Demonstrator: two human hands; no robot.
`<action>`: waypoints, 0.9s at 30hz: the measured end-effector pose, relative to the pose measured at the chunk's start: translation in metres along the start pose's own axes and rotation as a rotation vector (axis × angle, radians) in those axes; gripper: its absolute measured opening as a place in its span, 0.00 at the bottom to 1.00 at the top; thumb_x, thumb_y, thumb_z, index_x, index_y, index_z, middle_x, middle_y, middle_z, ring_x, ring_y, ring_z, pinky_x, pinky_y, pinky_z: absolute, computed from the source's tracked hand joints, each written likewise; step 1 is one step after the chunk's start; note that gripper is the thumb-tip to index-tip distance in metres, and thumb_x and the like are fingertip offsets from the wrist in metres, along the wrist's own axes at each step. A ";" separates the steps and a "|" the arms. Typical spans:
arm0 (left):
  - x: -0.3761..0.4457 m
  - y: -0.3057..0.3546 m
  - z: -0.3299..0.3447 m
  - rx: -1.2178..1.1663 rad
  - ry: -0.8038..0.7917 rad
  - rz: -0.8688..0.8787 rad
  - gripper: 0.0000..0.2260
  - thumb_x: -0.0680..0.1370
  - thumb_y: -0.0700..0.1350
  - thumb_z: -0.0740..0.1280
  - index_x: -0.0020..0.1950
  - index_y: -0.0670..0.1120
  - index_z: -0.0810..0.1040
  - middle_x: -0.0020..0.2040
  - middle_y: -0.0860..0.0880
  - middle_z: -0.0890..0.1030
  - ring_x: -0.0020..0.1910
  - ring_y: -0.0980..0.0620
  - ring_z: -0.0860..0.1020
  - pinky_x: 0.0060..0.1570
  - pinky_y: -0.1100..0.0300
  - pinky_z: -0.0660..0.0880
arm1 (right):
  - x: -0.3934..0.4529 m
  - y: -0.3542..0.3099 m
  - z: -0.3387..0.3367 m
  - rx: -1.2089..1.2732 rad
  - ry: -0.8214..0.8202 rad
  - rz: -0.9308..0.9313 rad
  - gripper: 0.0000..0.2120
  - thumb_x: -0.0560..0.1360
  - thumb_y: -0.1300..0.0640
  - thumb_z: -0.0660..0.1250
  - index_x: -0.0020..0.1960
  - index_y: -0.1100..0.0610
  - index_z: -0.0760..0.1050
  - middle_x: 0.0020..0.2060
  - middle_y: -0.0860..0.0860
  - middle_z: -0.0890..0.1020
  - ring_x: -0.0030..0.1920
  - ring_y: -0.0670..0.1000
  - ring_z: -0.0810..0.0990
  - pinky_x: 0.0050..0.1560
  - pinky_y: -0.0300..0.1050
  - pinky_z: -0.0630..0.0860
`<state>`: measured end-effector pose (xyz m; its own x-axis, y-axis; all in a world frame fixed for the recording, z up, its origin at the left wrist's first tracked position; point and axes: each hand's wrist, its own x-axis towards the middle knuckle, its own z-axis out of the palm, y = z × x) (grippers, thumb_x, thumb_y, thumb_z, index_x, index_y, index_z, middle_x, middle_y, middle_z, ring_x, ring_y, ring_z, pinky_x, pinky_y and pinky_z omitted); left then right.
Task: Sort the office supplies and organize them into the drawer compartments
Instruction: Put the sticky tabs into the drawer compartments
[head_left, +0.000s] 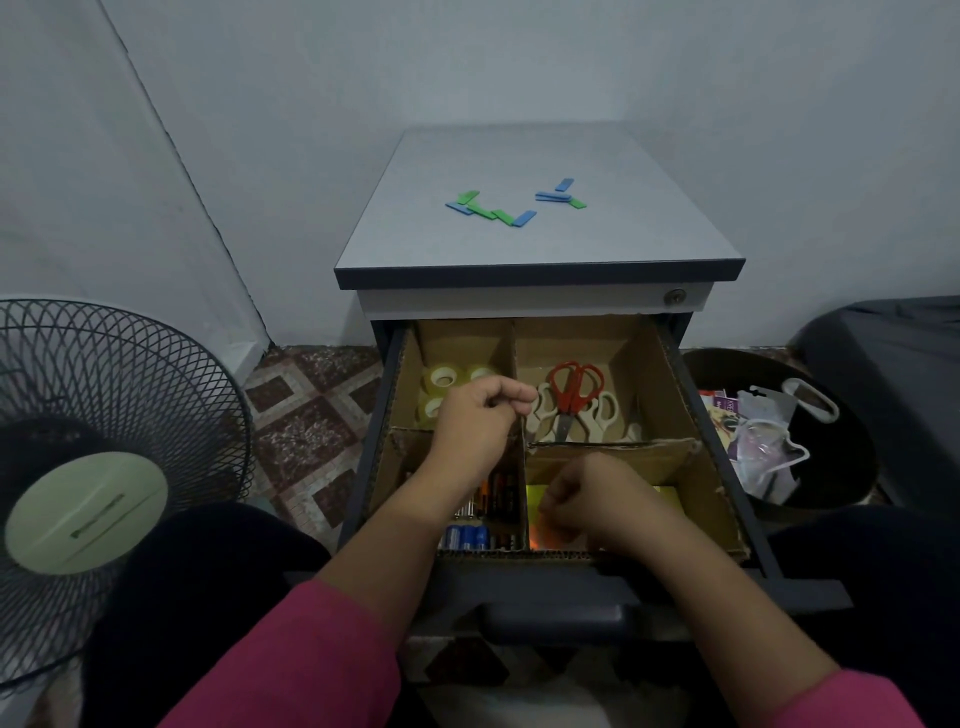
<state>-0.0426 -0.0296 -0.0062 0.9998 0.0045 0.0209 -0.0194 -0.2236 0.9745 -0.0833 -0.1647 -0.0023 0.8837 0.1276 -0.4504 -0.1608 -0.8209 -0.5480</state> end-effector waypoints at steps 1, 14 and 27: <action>0.000 0.000 0.000 0.001 -0.002 0.002 0.14 0.77 0.31 0.60 0.46 0.45 0.82 0.43 0.52 0.81 0.48 0.60 0.78 0.46 0.72 0.71 | 0.001 0.001 0.002 -0.024 0.012 -0.007 0.06 0.76 0.59 0.66 0.46 0.55 0.82 0.44 0.53 0.85 0.45 0.50 0.83 0.45 0.43 0.80; 0.000 0.000 0.001 0.001 -0.003 -0.001 0.14 0.77 0.30 0.60 0.46 0.45 0.82 0.44 0.52 0.81 0.50 0.58 0.78 0.45 0.73 0.71 | 0.009 0.006 0.009 -0.202 0.039 -0.009 0.08 0.73 0.60 0.67 0.47 0.50 0.83 0.50 0.50 0.82 0.51 0.49 0.80 0.52 0.42 0.78; 0.001 -0.002 0.001 0.013 -0.009 0.000 0.14 0.77 0.31 0.60 0.47 0.46 0.82 0.44 0.51 0.81 0.48 0.58 0.78 0.42 0.75 0.72 | 0.010 0.005 0.009 -0.337 -0.020 -0.059 0.13 0.72 0.63 0.67 0.45 0.44 0.77 0.46 0.47 0.74 0.50 0.49 0.78 0.50 0.45 0.77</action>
<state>-0.0415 -0.0297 -0.0081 0.9998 -0.0040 0.0193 -0.0197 -0.2361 0.9715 -0.0788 -0.1628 -0.0158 0.8775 0.1883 -0.4410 0.0476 -0.9493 -0.3107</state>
